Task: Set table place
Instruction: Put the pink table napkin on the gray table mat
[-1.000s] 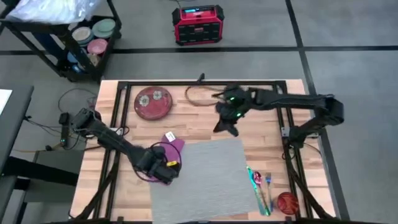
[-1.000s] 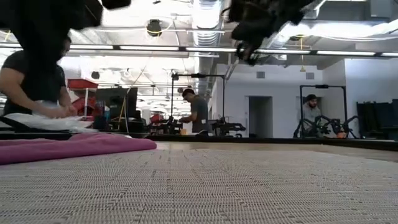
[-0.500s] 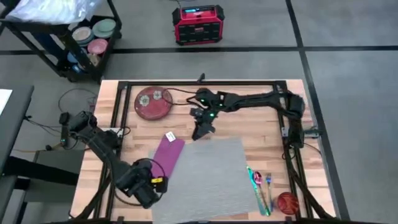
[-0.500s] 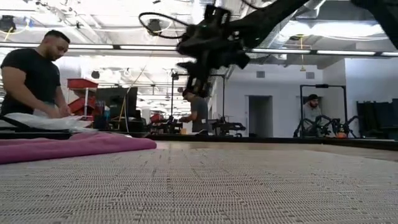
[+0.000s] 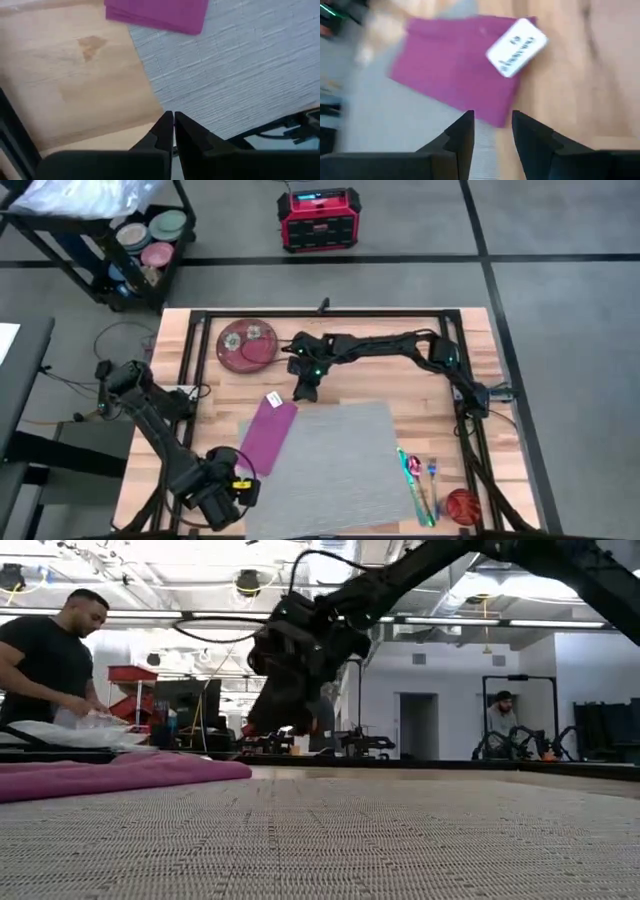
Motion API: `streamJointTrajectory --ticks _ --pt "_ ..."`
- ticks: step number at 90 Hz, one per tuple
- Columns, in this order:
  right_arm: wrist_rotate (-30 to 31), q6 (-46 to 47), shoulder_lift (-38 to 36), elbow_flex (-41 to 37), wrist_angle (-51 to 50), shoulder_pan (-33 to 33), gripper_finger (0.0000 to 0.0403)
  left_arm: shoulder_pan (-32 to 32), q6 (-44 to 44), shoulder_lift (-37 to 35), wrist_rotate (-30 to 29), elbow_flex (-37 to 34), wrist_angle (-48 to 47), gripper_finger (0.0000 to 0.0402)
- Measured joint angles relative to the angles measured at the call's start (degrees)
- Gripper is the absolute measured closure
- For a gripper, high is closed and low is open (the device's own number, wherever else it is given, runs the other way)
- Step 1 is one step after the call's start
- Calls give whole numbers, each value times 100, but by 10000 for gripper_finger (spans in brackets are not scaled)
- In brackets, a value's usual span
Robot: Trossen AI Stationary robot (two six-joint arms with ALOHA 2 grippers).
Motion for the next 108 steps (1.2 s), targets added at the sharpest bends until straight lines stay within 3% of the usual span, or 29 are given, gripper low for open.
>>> streamJointTrajectory --ticks 24,108 --pt "684 -172 20 98 -68 145 285 -67 130 5 -43 -63 -11 401" --pt "381 673 472 93 833 373 274 -67 563 26 -393 -68 -195 401"
